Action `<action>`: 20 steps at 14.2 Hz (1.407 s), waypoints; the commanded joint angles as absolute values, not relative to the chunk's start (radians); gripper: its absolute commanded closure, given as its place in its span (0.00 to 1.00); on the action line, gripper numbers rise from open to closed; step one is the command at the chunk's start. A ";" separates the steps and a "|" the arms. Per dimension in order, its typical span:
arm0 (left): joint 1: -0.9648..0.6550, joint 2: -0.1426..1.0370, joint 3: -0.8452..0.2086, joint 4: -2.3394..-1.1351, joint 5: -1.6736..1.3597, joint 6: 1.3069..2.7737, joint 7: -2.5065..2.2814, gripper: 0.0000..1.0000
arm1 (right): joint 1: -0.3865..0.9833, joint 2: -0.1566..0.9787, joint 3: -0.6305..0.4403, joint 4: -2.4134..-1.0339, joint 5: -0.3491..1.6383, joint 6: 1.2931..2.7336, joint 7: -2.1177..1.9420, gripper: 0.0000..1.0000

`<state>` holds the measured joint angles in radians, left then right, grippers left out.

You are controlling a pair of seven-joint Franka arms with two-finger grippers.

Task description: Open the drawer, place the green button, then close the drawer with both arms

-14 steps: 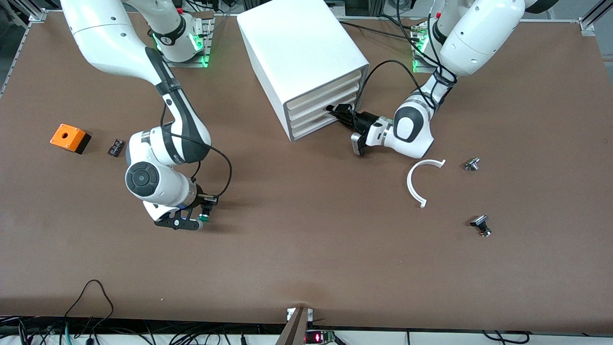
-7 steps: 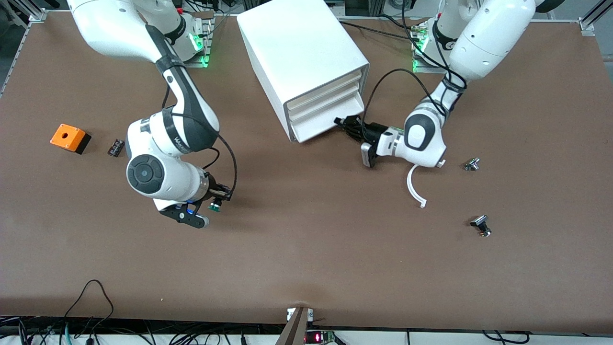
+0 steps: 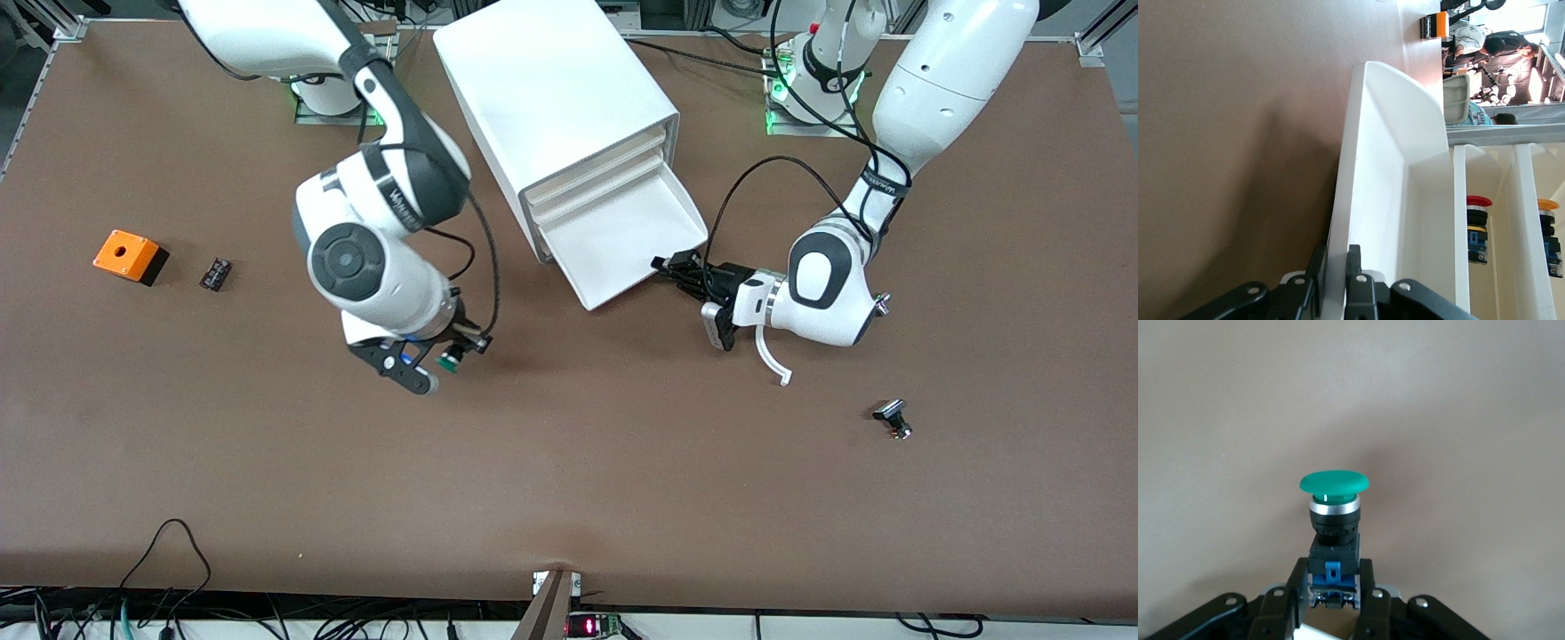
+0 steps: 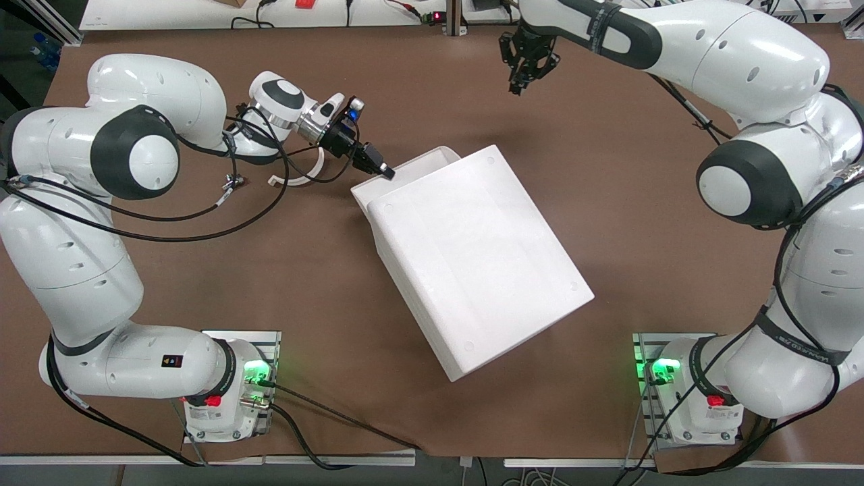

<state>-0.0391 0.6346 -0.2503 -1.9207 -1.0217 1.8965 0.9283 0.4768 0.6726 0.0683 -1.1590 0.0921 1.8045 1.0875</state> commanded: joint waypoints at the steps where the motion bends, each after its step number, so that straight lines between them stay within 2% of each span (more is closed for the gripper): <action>1: -0.008 0.621 -0.250 -1.898 -0.986 1.888 0.894 0.00 | 0.526 0.678 0.058 -1.117 0.100 1.804 1.196 1.00; 9: 0.041 0.494 -0.245 -1.712 -0.634 1.700 0.614 0.00 | 0.666 0.702 0.060 -1.112 0.101 1.953 1.523 1.00; 12: 0.041 0.491 -0.247 -1.564 -0.459 1.565 0.392 0.00 | 0.728 0.727 0.060 -1.112 0.101 2.022 1.670 1.00; 20: 0.032 0.489 -0.250 -1.349 -0.172 1.407 0.103 0.00 | 0.857 0.830 0.057 -1.121 0.095 2.134 1.926 1.00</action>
<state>0.0415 0.4783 -0.2481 -1.4104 -0.2356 1.4424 0.1585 0.8383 0.8023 0.0676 -1.1381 0.0921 2.1130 1.8742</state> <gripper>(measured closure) 0.000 0.665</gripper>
